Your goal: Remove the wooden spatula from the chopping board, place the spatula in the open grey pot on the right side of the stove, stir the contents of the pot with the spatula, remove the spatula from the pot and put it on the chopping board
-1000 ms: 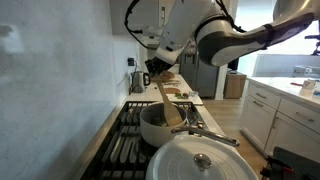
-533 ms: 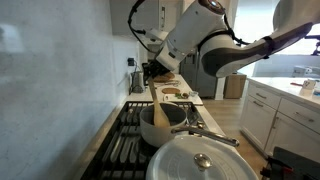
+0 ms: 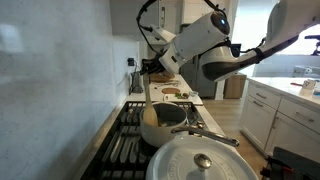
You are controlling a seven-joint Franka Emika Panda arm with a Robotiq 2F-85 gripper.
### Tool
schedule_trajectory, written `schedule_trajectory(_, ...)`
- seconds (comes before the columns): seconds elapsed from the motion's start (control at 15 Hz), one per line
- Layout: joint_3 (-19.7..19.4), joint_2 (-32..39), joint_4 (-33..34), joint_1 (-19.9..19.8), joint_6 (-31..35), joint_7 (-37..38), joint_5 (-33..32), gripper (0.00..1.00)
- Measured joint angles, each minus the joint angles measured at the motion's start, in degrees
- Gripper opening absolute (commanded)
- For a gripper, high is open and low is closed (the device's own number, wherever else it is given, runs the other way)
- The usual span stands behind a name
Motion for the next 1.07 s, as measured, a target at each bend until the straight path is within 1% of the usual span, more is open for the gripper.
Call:
schedule_trajectory(0.13, -1.22, 0.00, 0.08, -0.01, 1.88, 4.82, -6.10, 0.07)
schedule_trajectory(0.27, -2.12, 0.00, 0.15, -0.03, 2.61, 8.12, -10.77, 0.07)
schedule_trajectory(0.53, -3.23, 0.00, 0.15, -0.09, 2.90, 10.35, -17.25, 0.07)
schedule_trajectory(0.73, -3.48, -0.06, 0.15, -0.42, 2.83, 10.22, -19.99, 0.07)
schedule_trajectory(1.07, -2.52, -0.43, -0.01, -1.62, 1.79, 5.49, -20.00, 0.07)
